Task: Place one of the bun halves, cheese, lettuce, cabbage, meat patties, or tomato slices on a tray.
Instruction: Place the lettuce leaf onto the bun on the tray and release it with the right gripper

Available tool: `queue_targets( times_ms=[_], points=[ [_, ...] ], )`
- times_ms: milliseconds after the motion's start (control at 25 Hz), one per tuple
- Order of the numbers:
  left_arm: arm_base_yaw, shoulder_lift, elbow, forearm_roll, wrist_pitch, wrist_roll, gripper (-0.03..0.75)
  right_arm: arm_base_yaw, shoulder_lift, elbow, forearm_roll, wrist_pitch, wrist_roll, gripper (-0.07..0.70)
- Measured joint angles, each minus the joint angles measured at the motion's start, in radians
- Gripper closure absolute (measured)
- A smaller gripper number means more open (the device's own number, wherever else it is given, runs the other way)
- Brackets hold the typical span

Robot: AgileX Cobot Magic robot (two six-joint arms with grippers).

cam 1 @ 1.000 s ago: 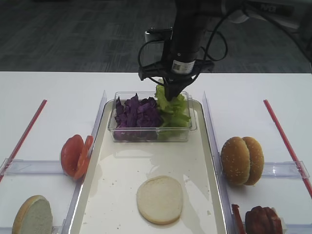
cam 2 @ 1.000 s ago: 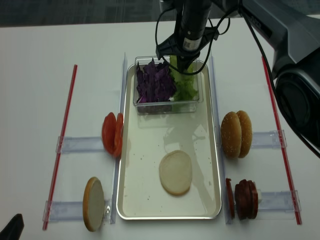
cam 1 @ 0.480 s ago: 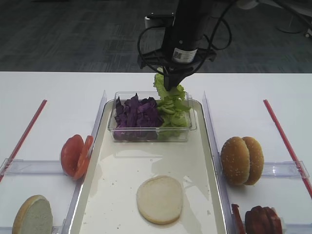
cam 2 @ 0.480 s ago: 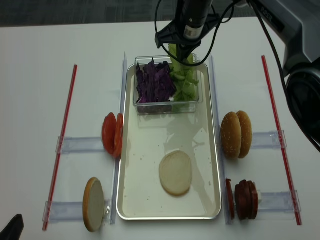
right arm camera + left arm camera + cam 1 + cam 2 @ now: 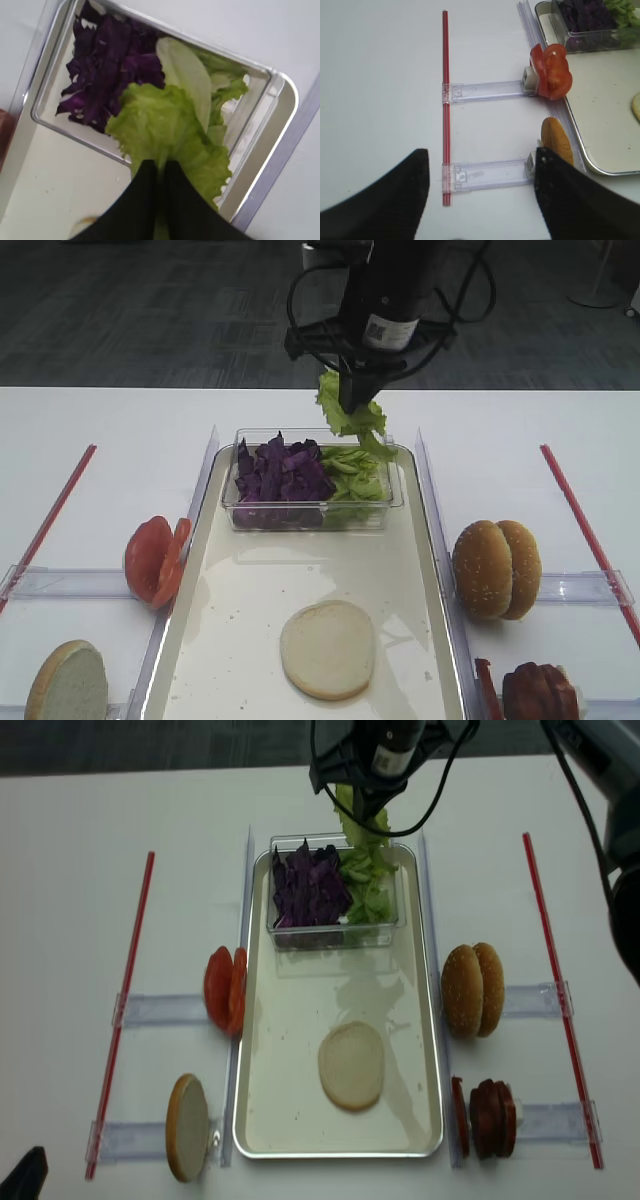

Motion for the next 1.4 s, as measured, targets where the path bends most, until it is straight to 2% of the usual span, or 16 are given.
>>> queue_targets(
  times_ms=[280, 560, 720, 840, 1080, 1200, 1400],
  points=[
    [0.0, 0.0, 0.0, 0.0, 0.0, 0.0, 0.283, 0.0, -0.119, 0.212, 0.014, 0.0, -0.032, 0.558],
    [0.0, 0.0, 0.0, 0.0, 0.0, 0.0, 0.283, 0.005, -0.283, 0.472, 0.018, -0.075, -0.038, 0.558],
    [0.0, 0.0, 0.0, 0.0, 0.0, 0.0, 0.283, 0.047, -0.349, 0.588, 0.013, -0.128, -0.039, 0.558],
    [0.0, 0.0, 0.0, 0.0, 0.0, 0.0, 0.283, 0.092, -0.369, 0.642, 0.015, -0.151, -0.039, 0.558],
    [0.0, 0.0, 0.0, 0.0, 0.0, 0.0, 0.283, 0.21, -0.369, 0.723, 0.017, -0.252, -0.012, 0.558],
    [0.0, 0.0, 0.0, 0.0, 0.0, 0.0, 0.283, 0.235, -0.369, 0.747, 0.015, -0.294, 0.002, 0.558],
    [0.0, 0.0, 0.0, 0.0, 0.0, 0.0, 0.283, 0.238, -0.369, 0.774, 0.016, -0.318, 0.01, 0.558]
  ],
)
